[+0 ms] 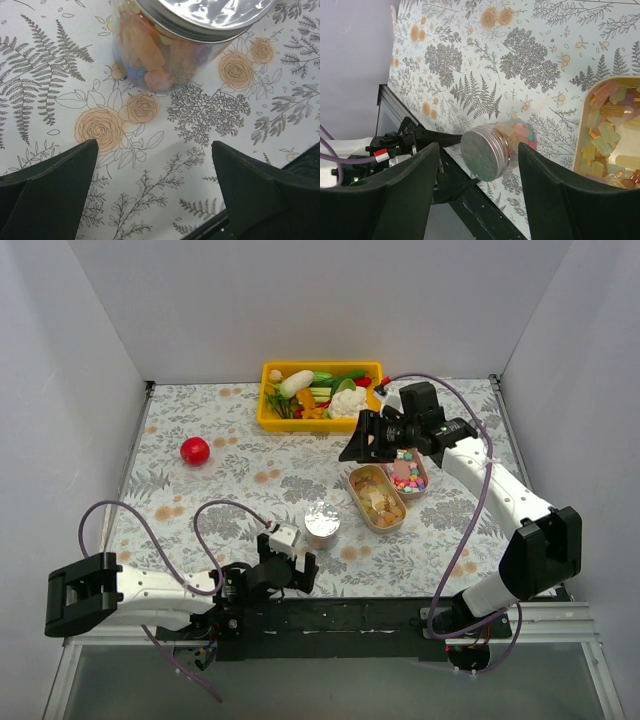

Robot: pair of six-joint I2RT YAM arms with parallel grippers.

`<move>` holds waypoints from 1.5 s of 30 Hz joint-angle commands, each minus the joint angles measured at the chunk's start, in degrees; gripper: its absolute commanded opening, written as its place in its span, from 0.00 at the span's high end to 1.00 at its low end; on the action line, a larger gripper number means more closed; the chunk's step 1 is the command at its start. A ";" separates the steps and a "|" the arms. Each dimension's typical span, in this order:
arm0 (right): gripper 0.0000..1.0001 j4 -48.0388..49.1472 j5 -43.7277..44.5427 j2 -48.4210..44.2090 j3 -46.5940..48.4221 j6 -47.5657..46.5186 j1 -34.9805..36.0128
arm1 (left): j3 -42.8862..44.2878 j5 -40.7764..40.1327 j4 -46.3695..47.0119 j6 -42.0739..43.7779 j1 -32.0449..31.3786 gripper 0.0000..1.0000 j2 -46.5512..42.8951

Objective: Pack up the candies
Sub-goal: Close the bottle lid on the packing bottle, then screw the bottle lid onto the packing bottle.

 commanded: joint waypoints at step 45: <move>0.34 -15.23 -2.26 8.79 5.60 -5.66 2.43 | -7.28 8.16 97.98 32.80 6.97 0.02 57.03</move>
